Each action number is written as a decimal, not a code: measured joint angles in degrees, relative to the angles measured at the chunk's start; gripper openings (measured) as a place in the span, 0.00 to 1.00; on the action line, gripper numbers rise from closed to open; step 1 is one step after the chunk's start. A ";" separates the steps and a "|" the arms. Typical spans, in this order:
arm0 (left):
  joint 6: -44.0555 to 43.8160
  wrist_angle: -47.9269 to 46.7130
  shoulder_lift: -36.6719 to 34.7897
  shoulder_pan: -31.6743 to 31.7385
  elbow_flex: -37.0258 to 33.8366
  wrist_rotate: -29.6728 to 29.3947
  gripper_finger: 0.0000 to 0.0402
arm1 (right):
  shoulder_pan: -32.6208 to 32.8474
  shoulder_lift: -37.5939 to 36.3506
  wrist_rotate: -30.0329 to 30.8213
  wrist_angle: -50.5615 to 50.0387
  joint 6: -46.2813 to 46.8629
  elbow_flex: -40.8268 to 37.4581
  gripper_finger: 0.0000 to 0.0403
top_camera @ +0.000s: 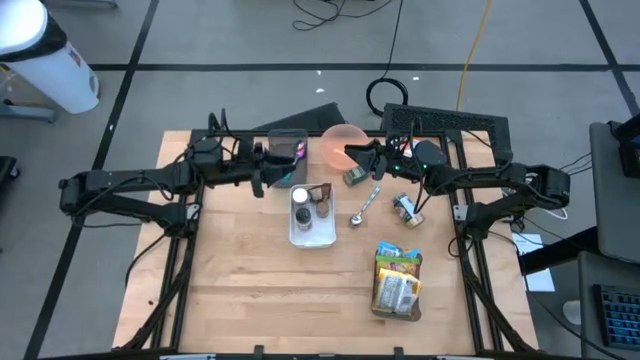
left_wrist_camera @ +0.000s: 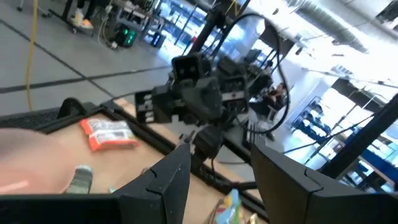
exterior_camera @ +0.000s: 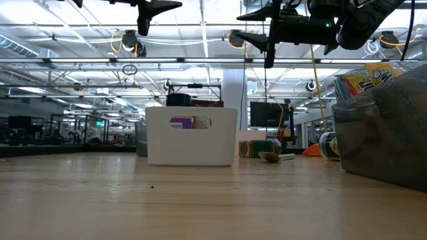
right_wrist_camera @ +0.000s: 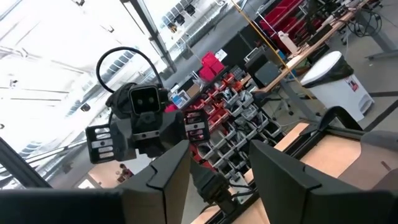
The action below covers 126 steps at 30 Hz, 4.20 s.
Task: Pick & Place Food Item
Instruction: Put the blue pattern spoon into the top black transparent bin
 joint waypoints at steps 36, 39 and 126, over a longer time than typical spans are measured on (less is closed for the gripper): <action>0.22 6.42 0.00 0.00 0.00 -7.06 0.44 | 1.40 -7.32 -0.95 -69.79 -34.66 29.84 0.39; 0.22 6.40 0.00 0.00 0.00 -7.06 0.44 | 1.62 -6.73 0.75 -76.99 -39.52 32.29 0.39; 0.12 3.34 0.00 0.04 0.00 -3.96 0.44 | 8.31 28.04 13.56 -89.56 -87.03 26.27 0.29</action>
